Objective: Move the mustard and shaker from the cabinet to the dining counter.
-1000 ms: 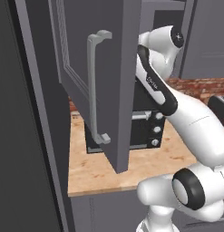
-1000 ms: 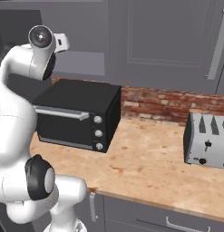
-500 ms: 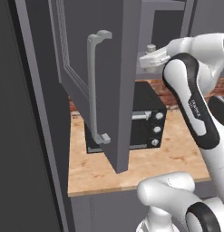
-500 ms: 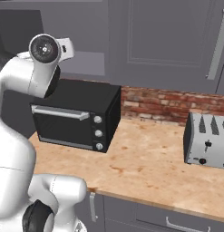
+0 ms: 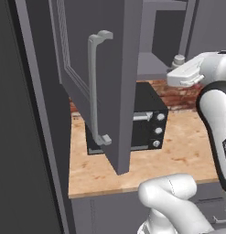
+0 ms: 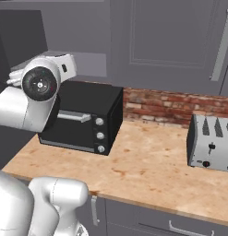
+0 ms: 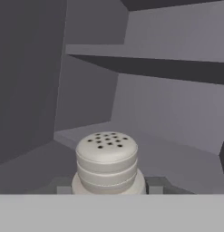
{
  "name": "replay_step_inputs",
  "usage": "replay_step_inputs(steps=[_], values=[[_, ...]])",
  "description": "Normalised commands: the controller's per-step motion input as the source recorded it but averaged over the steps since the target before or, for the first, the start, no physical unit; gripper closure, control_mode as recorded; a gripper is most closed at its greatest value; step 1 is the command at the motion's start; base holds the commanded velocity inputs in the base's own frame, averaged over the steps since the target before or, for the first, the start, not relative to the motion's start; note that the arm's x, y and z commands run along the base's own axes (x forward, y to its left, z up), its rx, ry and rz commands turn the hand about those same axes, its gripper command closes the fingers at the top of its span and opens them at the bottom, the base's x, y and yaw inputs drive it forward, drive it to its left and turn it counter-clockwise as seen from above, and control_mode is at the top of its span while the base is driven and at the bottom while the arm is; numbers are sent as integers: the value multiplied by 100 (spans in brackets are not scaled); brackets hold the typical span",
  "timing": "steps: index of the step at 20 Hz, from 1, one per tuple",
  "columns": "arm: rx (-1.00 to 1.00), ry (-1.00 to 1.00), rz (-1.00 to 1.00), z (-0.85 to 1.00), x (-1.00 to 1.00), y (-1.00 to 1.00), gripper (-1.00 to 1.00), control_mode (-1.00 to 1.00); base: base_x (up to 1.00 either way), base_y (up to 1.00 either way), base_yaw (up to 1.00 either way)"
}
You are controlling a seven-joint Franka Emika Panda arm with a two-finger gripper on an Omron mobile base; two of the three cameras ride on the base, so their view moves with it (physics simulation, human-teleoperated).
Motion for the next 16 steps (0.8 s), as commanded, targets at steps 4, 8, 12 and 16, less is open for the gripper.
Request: replay_step_inputs(steps=[4,8,12,16], values=[[0,0,-4,2,-56,-23,100,-100,0,0,0],[0,2,0,0,-5,0,100,-100,0,0,0],[0,1,0,0,0,0,100,-100,0,0,0],[0,0,0,0,0,0,100,-100,0,0,0]])
